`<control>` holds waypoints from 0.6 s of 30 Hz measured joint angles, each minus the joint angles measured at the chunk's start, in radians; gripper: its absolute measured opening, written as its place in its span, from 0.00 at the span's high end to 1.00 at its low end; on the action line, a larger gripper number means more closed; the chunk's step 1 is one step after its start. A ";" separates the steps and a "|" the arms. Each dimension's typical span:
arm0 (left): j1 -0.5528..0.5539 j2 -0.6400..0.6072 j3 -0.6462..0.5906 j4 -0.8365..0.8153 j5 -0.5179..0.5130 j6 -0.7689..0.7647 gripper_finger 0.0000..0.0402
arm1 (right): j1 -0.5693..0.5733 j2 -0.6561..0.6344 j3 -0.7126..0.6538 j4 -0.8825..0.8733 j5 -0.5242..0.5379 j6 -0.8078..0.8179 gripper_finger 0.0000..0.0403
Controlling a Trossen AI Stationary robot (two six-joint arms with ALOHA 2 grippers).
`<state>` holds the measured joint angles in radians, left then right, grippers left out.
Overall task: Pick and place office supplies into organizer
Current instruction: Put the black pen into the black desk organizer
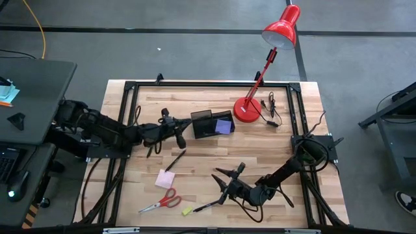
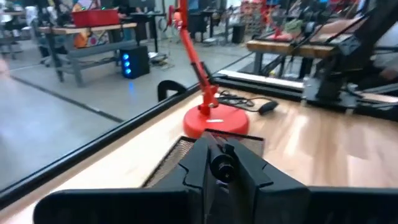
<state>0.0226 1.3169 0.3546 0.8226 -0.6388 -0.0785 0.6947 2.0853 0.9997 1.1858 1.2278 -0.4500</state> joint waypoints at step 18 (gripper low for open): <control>0.005 -0.008 0.480 -0.963 -0.016 -0.086 0.89 | 0.000 0.000 0.000 -0.011 0.002 0.004 0.68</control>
<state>0.0278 1.3094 0.8351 -0.1405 -0.6549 -0.1641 0.6949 2.0853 0.9993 1.1748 1.2297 -0.4461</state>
